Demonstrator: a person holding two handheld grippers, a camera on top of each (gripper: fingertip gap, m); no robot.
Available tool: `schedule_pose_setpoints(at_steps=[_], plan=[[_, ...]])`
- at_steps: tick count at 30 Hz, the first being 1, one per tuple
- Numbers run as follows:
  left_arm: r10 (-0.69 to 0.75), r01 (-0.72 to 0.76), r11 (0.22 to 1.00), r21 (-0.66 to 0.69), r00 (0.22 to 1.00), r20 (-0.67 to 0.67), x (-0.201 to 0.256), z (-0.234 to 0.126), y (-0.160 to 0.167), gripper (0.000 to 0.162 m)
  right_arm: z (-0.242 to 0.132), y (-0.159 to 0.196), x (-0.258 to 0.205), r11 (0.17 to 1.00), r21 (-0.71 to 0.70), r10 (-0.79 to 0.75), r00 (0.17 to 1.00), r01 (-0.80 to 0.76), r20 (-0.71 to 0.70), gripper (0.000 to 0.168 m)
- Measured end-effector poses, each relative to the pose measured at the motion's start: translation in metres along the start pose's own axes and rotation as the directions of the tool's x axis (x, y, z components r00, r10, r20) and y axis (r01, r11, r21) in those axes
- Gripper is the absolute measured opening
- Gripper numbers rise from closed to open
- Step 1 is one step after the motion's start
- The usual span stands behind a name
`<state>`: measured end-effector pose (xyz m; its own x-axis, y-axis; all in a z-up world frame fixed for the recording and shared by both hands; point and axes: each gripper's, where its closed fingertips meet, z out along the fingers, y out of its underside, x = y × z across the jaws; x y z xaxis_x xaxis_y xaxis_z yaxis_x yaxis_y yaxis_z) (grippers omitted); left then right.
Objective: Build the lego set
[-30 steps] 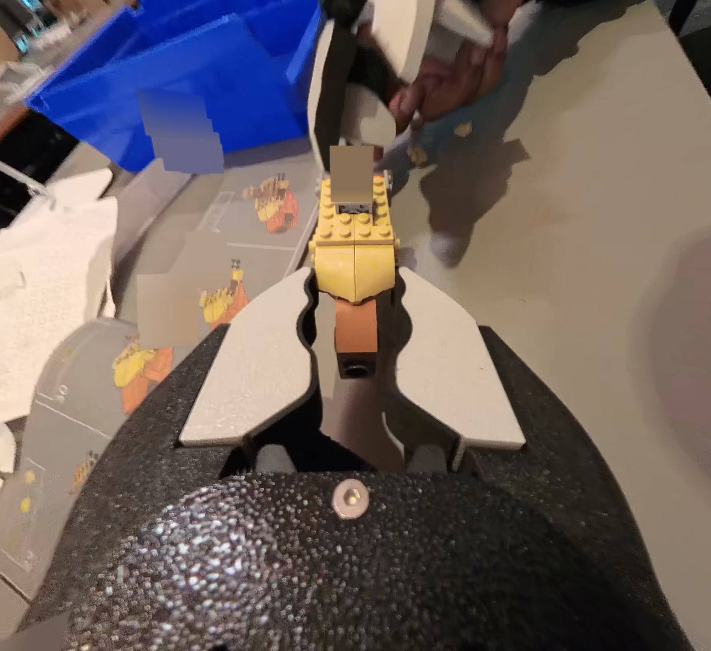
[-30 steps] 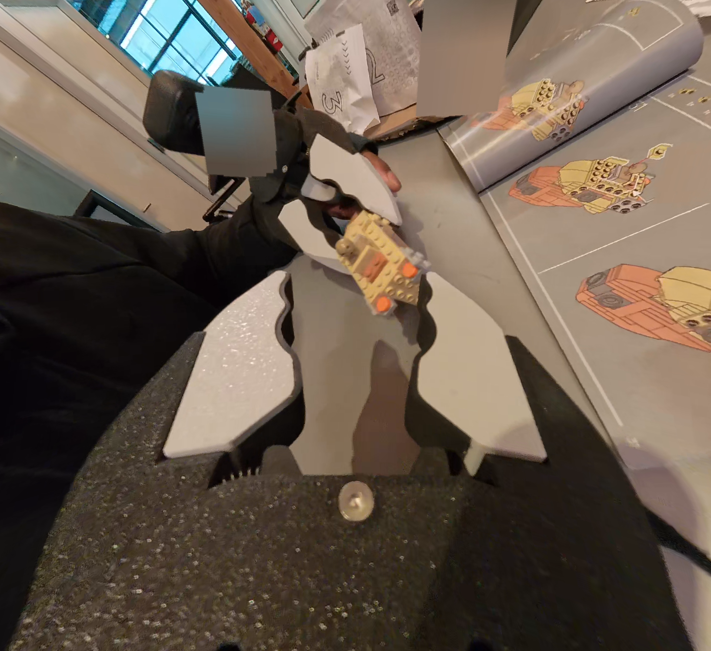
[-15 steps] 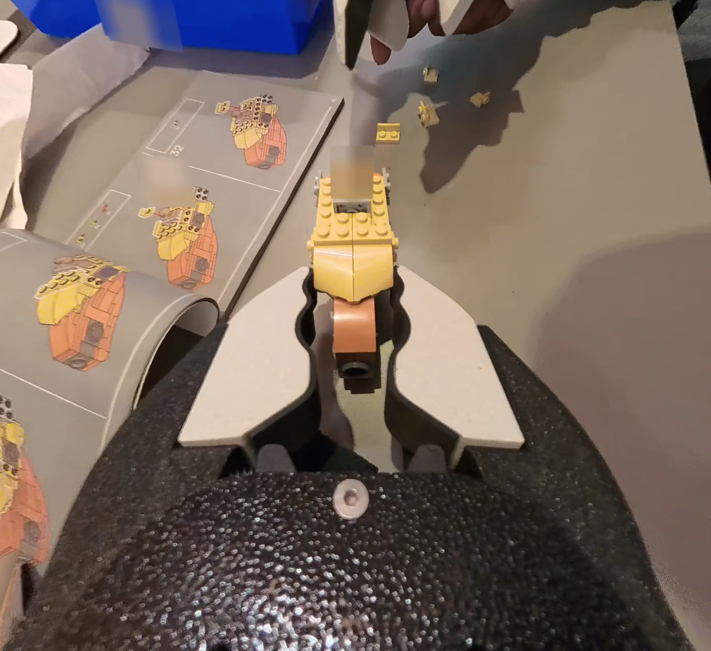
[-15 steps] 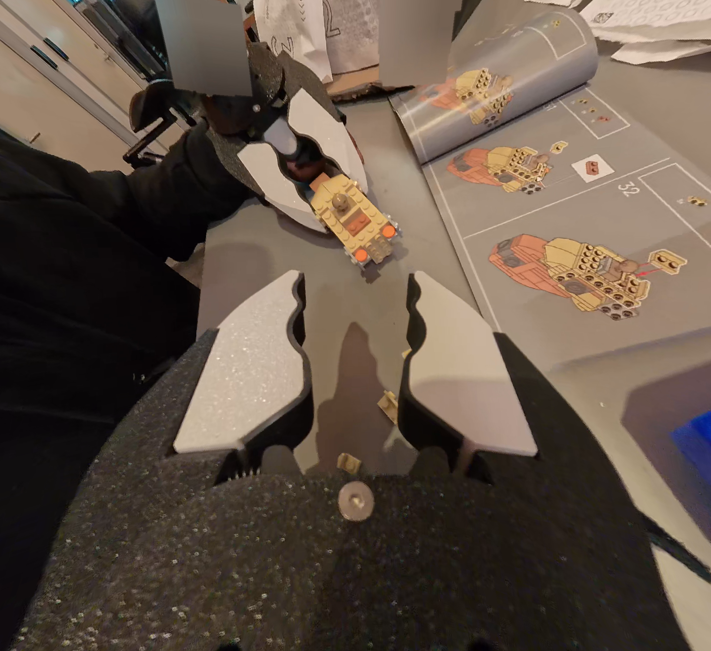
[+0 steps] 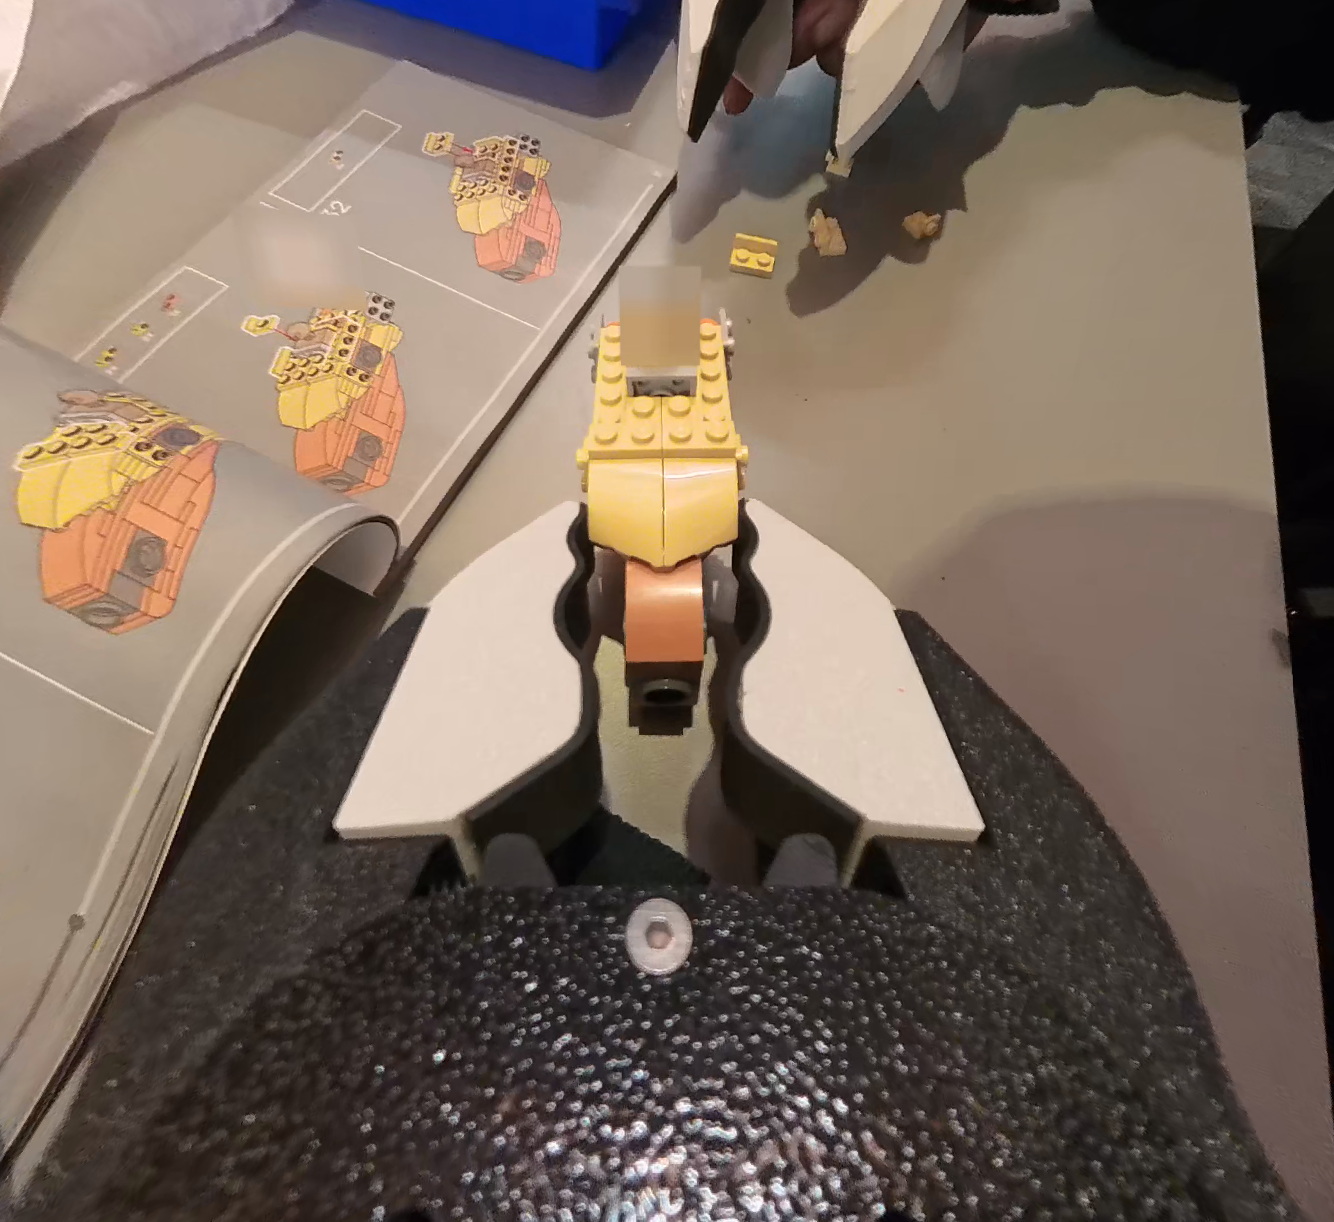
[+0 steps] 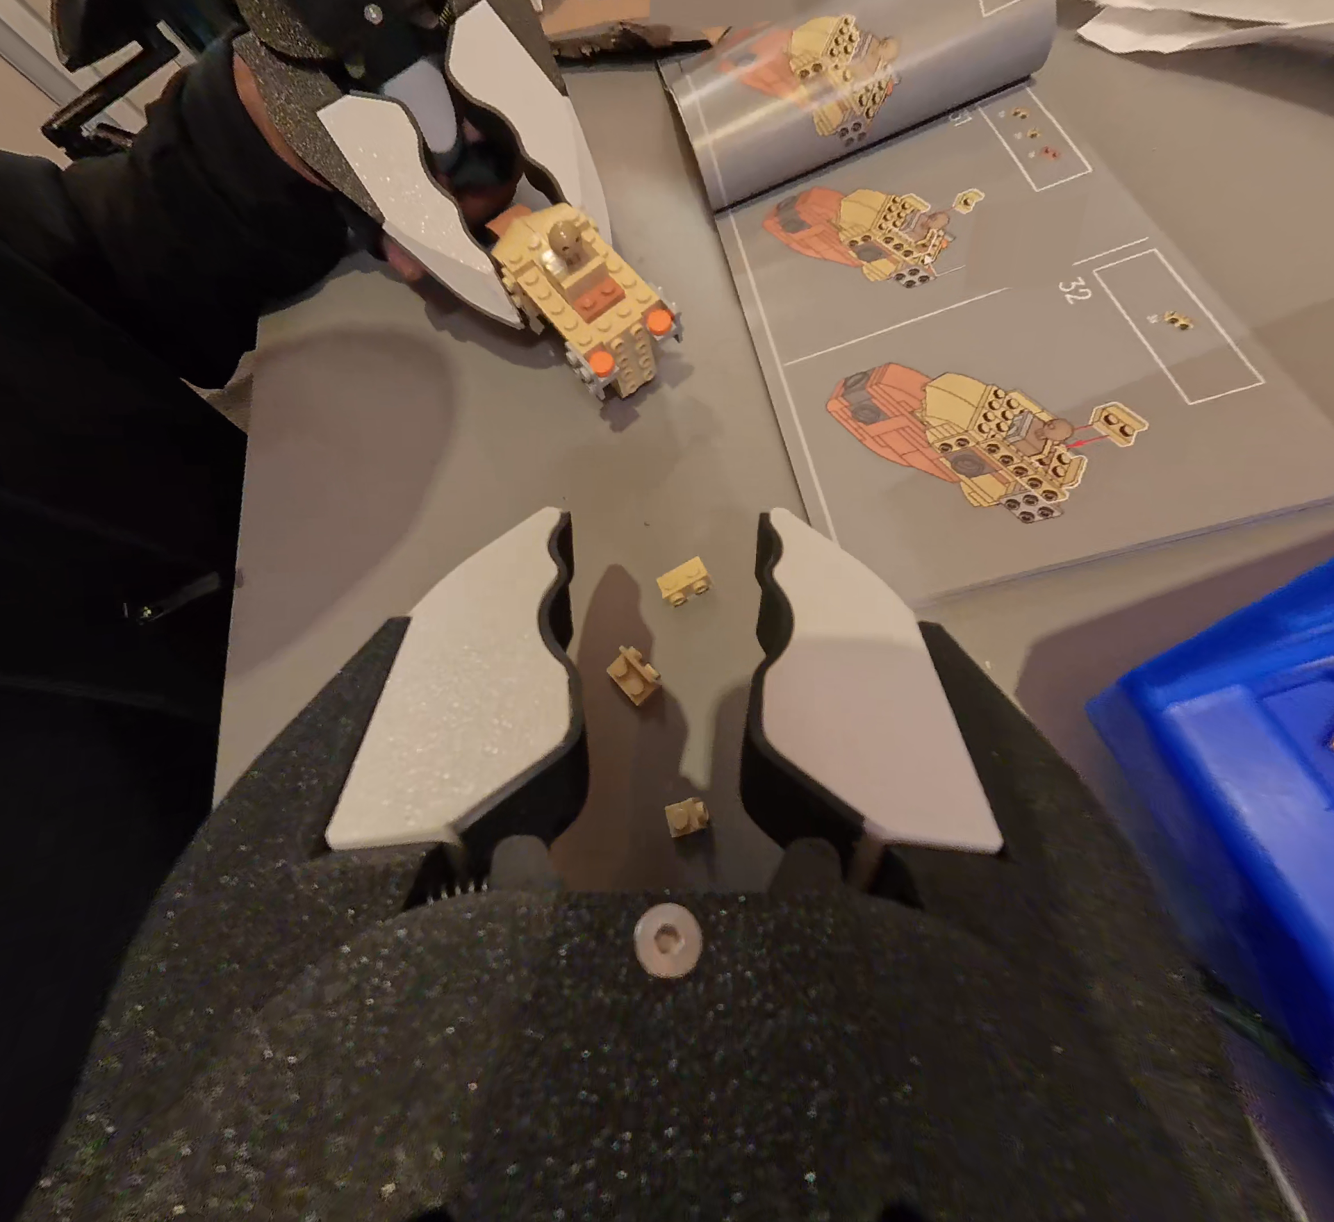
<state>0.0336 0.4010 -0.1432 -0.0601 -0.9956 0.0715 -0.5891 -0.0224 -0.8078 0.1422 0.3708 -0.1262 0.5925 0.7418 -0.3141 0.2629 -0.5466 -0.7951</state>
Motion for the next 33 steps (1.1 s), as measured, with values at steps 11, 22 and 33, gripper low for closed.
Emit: schedule_pose_setpoints(at_steps=[11, 22, 33], plan=[[0.062, -0.060, 0.997, -0.056, 0.998, 0.032, -0.001, 0.003, 0.008, 0.036, -0.006, 0.006, 0.009, 0.999, -0.023, -0.030, 0.999, 0.029, -0.023, 0.048], [0.052, -0.052, 0.998, -0.028, 0.999, 0.012, 0.000, 0.000, 0.005, 0.038, -0.013, 0.010, 0.009, 0.997, -0.031, -0.075, 0.997, 0.074, -0.014, 0.048], [0.059, -0.059, 0.998, 0.007, 0.998, 0.004, 0.001, -0.002, 0.000, 0.043, -0.025, 0.012, 0.009, 0.989, -0.011, -0.144, 0.989, 0.145, 0.009, 0.047]])
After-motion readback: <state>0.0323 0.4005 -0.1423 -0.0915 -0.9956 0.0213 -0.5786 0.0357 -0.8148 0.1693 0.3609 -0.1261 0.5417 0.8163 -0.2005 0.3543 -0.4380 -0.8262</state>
